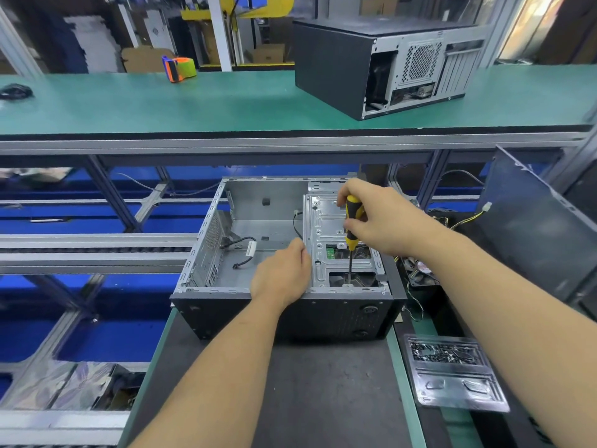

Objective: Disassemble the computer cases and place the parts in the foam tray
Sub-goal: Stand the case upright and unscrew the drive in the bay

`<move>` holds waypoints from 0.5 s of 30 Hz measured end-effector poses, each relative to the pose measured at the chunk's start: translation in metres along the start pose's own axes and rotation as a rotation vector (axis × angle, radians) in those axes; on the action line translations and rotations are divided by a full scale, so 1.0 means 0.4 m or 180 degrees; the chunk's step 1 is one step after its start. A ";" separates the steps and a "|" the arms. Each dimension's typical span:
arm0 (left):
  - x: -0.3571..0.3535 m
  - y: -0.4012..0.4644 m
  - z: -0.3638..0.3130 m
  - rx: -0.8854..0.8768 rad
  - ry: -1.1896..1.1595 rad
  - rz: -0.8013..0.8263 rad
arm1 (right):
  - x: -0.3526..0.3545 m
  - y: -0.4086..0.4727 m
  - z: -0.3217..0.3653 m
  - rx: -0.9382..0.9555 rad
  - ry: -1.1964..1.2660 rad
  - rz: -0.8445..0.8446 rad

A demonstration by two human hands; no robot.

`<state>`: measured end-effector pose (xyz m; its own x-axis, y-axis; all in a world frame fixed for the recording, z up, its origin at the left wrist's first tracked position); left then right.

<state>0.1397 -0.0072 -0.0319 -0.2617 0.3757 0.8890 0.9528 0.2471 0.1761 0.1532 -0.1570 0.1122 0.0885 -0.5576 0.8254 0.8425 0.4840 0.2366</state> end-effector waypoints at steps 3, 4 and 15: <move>-0.001 0.000 0.010 0.0104 -0.0004 -0.0006 | -0.026 -0.013 -0.013 -0.0069 -0.0018 0.0128; -0.003 0.000 0.016 0.0173 -0.0006 0.0018 | -0.028 -0.015 -0.017 -0.0082 -0.0019 0.0125; -0.026 0.012 0.027 0.0376 0.0138 0.0295 | 0.006 -0.019 -0.050 -0.0204 -0.0022 -0.0190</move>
<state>0.1453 -0.0002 -0.0447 -0.1641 0.3634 0.9171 0.9472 0.3175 0.0436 0.1578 -0.1755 0.1021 0.0338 -0.5794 0.8143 0.8785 0.4058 0.2523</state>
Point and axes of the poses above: each hand's wrist, its own y-axis towards the middle knuckle, its own x-axis out of the back of the hand, z = x × y, the point moved 10 cm from there along y, towards the middle knuckle, and after that the axes turned 6 degrees about -z, right-handed, at the moved point
